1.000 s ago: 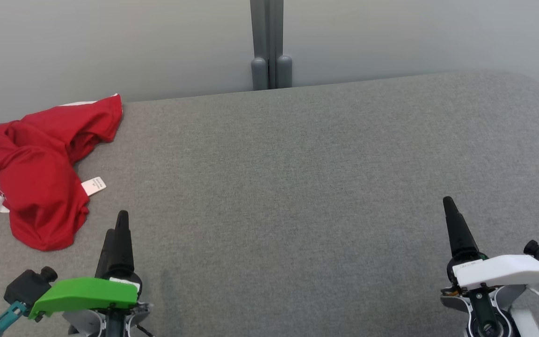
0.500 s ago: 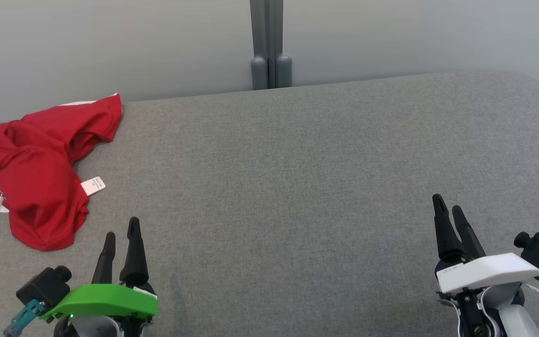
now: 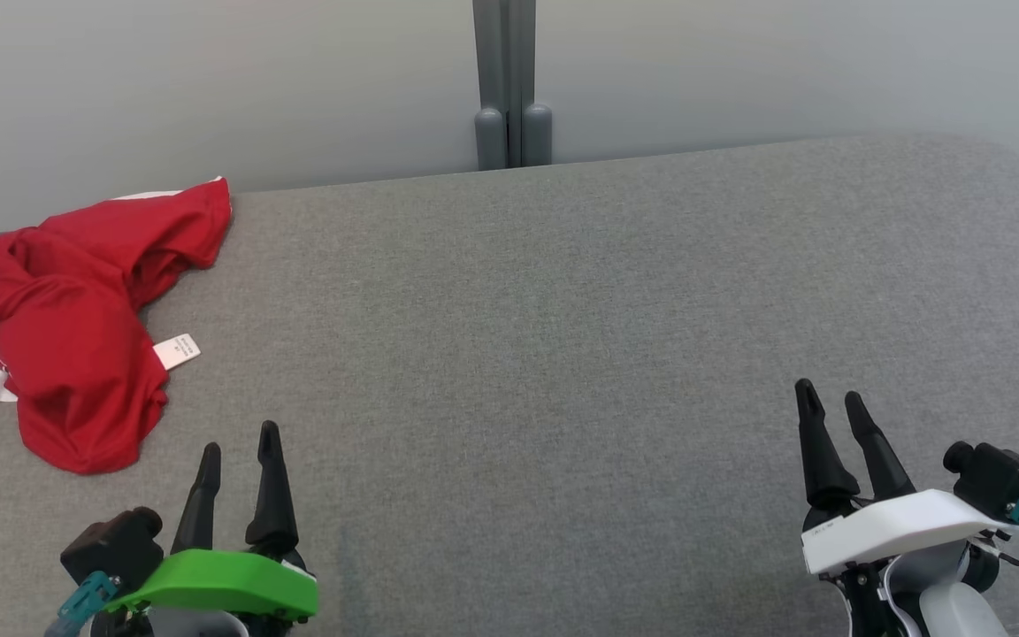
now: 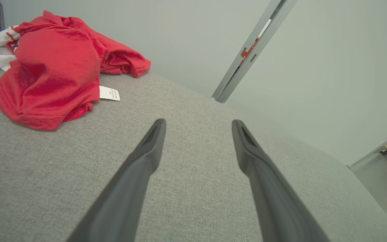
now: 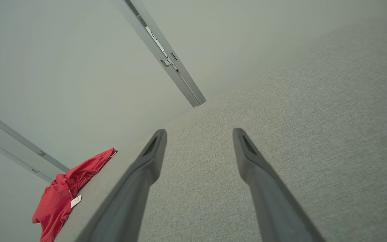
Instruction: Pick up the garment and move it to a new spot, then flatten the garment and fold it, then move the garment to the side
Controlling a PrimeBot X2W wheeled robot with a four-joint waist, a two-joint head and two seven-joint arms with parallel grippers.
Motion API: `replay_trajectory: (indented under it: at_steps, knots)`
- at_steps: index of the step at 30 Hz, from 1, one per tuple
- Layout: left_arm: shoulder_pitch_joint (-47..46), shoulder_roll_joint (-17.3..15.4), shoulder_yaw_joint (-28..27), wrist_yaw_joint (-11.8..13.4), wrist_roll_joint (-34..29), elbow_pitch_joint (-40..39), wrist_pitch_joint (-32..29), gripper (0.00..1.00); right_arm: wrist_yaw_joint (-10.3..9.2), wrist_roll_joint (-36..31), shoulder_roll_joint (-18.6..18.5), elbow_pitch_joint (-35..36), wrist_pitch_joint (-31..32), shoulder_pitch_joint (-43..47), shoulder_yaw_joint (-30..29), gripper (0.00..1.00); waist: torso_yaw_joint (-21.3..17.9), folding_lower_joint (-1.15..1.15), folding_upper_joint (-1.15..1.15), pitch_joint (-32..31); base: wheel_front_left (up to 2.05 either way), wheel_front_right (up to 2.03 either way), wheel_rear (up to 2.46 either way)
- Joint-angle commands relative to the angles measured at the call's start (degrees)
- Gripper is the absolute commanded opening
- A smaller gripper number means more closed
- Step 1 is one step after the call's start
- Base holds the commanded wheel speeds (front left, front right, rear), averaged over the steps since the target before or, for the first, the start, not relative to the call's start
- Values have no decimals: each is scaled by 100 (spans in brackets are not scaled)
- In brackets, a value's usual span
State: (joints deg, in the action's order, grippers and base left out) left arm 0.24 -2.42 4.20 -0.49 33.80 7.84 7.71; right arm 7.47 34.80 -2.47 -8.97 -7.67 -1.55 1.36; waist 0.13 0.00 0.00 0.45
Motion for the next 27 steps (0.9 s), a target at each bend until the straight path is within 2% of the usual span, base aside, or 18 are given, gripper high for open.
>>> replay_trajectory:
  at_steps: [1, 27]
  knots:
    - [29, -45, 38, 31, -201, -54, 68, 100, 2, -184, -30, 43, -69, -23, 24, 100, -1, 0, 0, 1, 0, 0, 0]
    - [169, -57, 216, 184, -1480, 221, 420, 100, 3, -1611, -43, 146, -424, 86, 208, 100, 9, 0, 0, 0, 0, 0, 0]
